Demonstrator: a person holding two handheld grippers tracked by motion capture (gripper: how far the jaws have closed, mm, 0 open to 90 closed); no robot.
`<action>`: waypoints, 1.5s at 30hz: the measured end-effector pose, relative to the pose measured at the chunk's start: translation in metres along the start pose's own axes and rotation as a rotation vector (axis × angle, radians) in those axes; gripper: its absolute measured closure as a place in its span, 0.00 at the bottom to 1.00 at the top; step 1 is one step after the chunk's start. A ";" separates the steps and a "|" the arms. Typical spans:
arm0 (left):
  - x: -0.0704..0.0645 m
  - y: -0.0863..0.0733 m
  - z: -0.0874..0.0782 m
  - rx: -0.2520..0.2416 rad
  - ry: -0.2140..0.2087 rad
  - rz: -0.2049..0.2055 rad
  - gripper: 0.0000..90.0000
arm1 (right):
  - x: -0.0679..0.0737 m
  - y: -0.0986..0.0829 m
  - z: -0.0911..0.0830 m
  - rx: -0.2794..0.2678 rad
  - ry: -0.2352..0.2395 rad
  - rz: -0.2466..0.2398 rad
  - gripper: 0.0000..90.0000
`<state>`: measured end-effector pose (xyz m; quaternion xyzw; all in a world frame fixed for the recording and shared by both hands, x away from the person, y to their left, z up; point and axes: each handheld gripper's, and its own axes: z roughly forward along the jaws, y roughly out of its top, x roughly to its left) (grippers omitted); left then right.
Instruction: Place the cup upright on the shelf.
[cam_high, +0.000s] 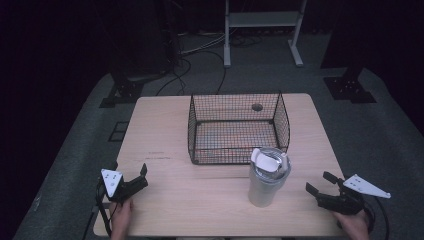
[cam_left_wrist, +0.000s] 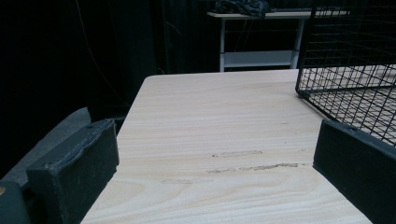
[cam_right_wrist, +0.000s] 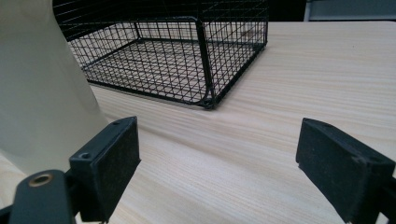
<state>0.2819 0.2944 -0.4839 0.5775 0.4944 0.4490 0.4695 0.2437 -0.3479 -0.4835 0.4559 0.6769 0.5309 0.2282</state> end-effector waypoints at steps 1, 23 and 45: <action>0.000 0.000 0.000 -0.002 -0.002 0.004 0.00 | 0.001 0.002 -0.001 -0.001 0.003 -0.002 0.14; -0.003 -0.001 -0.002 -0.006 -0.006 0.021 0.00 | 0.027 0.026 -0.010 0.024 0.115 -0.121 0.11; -0.003 -0.001 -0.002 -0.007 -0.014 0.029 0.00 | 0.068 0.041 0.012 0.032 0.319 -0.193 0.04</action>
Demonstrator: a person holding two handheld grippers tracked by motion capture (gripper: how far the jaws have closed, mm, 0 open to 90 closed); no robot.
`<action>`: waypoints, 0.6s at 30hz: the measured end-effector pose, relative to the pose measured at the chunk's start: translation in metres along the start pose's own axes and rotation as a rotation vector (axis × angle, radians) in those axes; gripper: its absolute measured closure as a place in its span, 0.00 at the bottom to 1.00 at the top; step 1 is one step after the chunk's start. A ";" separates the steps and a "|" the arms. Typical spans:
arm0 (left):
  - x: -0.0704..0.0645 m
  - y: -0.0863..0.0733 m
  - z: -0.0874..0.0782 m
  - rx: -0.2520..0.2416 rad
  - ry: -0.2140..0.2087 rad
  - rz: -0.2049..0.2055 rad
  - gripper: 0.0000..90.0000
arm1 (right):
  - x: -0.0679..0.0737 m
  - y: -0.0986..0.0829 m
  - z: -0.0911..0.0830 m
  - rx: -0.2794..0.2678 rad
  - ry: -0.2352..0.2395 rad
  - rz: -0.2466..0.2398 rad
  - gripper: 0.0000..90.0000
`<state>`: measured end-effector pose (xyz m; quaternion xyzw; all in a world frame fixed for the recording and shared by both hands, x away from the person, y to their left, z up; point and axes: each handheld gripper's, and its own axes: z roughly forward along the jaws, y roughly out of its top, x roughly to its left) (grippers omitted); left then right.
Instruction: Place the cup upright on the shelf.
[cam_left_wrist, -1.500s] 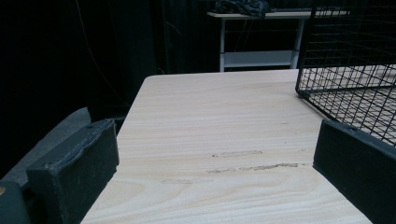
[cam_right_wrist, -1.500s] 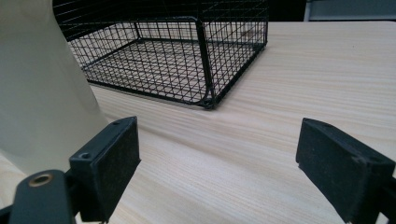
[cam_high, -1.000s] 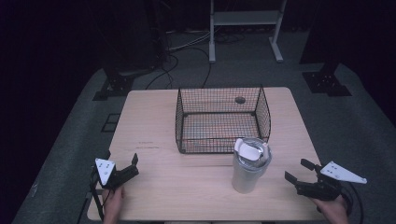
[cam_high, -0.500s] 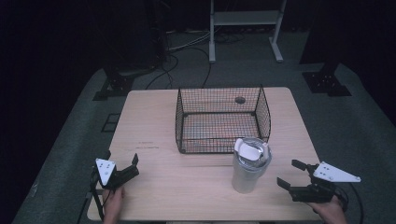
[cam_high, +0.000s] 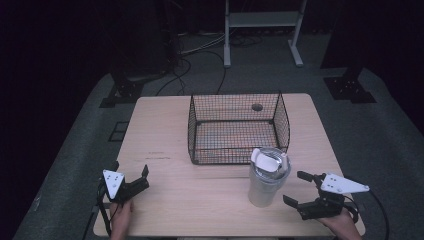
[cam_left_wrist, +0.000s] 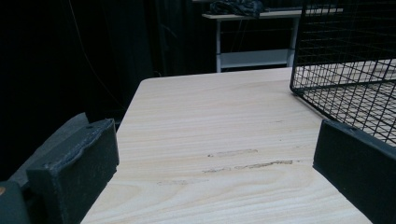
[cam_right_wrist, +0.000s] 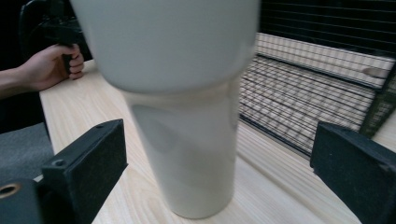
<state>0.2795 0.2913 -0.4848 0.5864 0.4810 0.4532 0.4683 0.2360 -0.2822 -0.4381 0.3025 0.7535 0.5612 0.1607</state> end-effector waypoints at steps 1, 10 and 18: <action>0.000 0.000 0.000 -0.001 0.000 0.001 0.00 | 0.002 0.001 0.004 0.007 0.012 -0.007 0.03; 0.001 0.000 0.000 0.001 0.001 -0.002 0.00 | 0.009 0.000 0.019 0.033 0.030 -0.022 0.03; 0.000 0.000 -0.001 -0.004 -0.005 0.004 0.00 | 0.016 0.000 0.037 0.055 0.032 -0.050 0.03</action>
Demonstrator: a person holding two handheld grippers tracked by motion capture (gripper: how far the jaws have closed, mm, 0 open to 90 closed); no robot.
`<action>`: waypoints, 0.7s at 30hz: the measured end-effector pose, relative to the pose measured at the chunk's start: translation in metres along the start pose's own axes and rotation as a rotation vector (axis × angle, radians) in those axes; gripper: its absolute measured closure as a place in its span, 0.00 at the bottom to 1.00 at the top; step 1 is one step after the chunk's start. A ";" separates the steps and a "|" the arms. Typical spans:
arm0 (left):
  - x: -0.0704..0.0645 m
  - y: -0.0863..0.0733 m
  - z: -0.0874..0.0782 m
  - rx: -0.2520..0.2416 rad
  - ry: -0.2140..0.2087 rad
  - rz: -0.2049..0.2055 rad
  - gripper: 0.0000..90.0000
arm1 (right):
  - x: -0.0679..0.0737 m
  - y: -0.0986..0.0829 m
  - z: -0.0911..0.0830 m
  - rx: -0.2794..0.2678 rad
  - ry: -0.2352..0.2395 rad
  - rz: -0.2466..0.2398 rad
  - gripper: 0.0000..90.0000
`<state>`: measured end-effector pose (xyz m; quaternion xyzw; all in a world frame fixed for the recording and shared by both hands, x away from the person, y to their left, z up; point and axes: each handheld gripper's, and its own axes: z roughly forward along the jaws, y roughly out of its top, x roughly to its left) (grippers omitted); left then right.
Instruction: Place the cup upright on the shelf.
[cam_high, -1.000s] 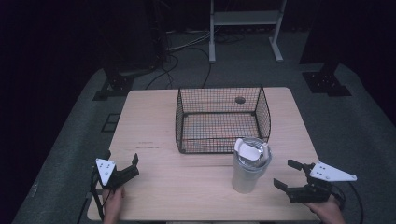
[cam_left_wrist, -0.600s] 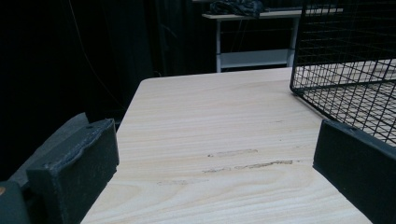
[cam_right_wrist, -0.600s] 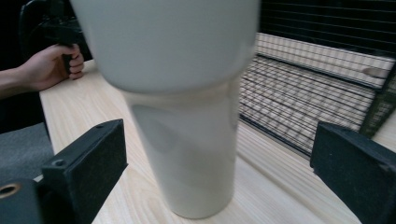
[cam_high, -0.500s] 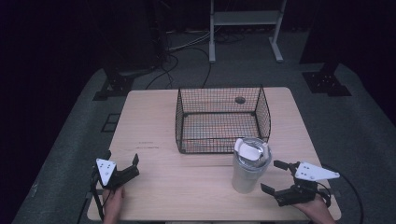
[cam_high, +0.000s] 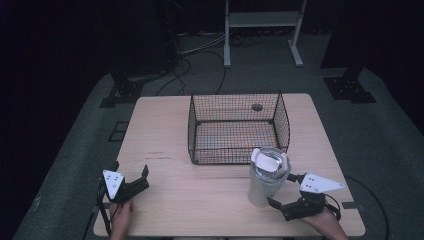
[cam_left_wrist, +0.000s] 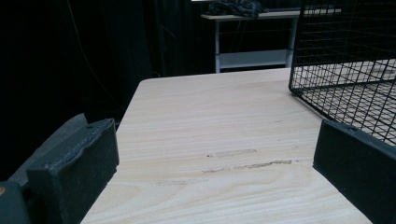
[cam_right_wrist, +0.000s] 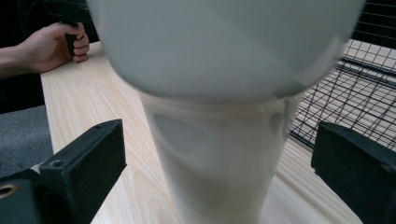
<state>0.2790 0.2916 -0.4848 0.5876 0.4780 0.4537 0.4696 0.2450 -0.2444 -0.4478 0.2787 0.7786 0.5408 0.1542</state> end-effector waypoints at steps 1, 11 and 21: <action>0.000 0.000 0.000 -0.001 0.000 0.001 0.00 | 0.000 0.000 0.002 0.001 0.000 0.000 0.03; 0.000 0.000 0.000 -0.001 -0.002 -0.002 0.00 | 0.002 -0.002 0.019 -0.047 -0.033 -0.005 0.03; 0.001 0.000 0.000 0.000 -0.002 -0.009 0.00 | 0.004 -0.003 0.037 -0.085 -0.057 -0.027 0.03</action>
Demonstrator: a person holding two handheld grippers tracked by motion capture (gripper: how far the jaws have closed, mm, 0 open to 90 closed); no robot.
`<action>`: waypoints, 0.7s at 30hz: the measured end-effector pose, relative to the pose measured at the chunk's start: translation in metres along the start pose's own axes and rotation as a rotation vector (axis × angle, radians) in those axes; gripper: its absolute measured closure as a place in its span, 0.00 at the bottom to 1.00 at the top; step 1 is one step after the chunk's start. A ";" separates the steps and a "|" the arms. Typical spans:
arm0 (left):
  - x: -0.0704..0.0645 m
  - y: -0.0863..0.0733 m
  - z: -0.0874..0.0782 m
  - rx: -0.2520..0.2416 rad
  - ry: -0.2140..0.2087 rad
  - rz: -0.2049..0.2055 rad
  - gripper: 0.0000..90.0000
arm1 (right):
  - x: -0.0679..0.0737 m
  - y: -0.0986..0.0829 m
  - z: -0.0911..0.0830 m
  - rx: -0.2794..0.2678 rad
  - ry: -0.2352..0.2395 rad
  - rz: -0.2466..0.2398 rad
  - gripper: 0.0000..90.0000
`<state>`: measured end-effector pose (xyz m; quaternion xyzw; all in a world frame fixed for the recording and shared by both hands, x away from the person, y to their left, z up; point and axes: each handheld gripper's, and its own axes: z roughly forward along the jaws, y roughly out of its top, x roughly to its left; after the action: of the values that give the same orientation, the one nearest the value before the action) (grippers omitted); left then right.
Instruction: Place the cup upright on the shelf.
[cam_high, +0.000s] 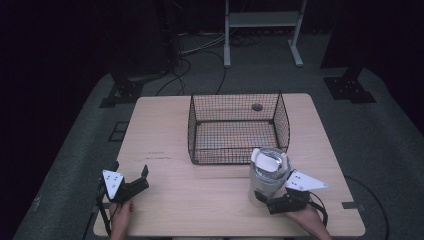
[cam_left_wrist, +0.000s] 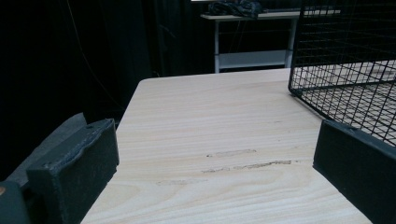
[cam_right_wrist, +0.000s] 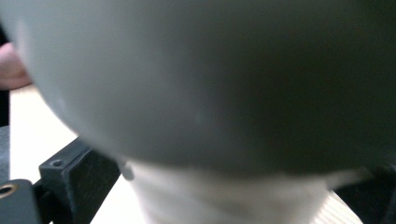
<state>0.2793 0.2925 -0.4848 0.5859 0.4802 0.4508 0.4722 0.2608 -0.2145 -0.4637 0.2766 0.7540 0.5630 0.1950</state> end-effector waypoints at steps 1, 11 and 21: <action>0.000 0.000 0.000 -0.001 0.000 -0.001 0.00 | 0.001 0.000 0.002 -0.010 -0.006 -0.003 0.03; 0.000 0.000 0.000 -0.001 -0.004 -0.001 0.00 | 0.001 0.001 0.007 -0.044 -0.026 -0.025 0.06; 0.001 0.000 0.000 -0.001 -0.005 -0.003 0.00 | 0.002 0.001 0.007 -0.056 -0.015 -0.023 0.09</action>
<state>0.2789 0.2931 -0.4848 0.5861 0.4794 0.4491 0.4743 0.2636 -0.2077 -0.4650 0.2664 0.7396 0.5796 0.2147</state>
